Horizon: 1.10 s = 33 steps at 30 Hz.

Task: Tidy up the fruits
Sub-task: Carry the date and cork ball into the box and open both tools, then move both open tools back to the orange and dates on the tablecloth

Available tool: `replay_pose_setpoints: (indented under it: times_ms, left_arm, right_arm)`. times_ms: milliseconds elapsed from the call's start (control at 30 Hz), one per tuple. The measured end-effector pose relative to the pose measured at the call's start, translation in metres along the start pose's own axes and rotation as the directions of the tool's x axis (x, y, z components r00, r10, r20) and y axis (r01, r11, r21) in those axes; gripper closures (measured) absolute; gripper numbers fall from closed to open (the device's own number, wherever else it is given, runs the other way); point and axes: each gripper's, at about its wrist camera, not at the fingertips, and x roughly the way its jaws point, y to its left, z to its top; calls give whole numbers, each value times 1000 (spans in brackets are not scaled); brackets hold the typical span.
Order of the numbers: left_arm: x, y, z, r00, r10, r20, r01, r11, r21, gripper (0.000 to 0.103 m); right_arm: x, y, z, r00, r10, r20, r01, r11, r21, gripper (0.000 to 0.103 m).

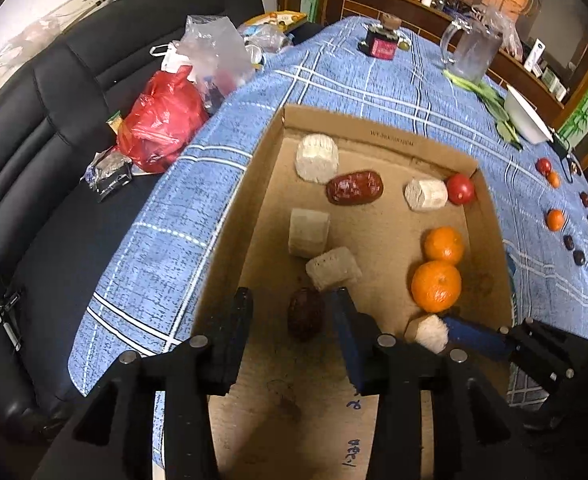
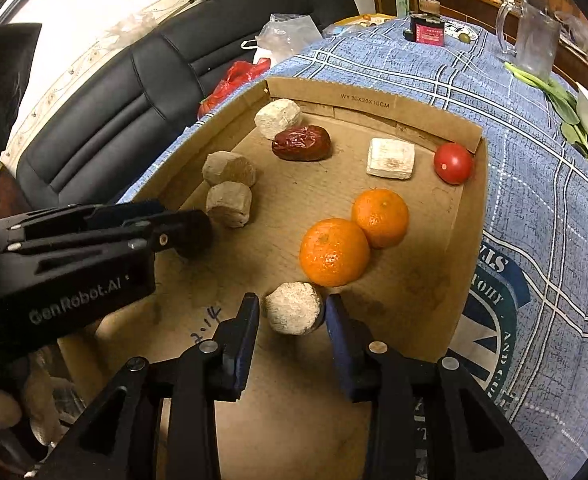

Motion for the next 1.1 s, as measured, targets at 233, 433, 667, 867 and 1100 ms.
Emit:
replay_pose_setpoints:
  times_ms: [233,433,667,867,1100]
  left_arm:
    - [-23,-20,8,996,66,58,-67,998,7,45]
    - [-50,-64,13,973,165,162,-182,979,96,38]
    - [-76,-121,13,963,138,232,-185,964,193,37]
    - [-88,-172,9,962,86,258,-158,948,275,37]
    - [-95,-215,-3,962,43,269,-137,930,340,37]
  right_arm:
    - [-28,-14,-4,999,-10,45,8,999,36,65]
    - [-58,-56,-14,996,-48,81,35,988,152,64]
    - [-97,-101,-37,987,-117,113,85,963,255,64]
    - [-128,-129,-53,976,-169,134,123,946,300,62]
    - [-154,-156,-74,967,-210,147,148,927,345,60]
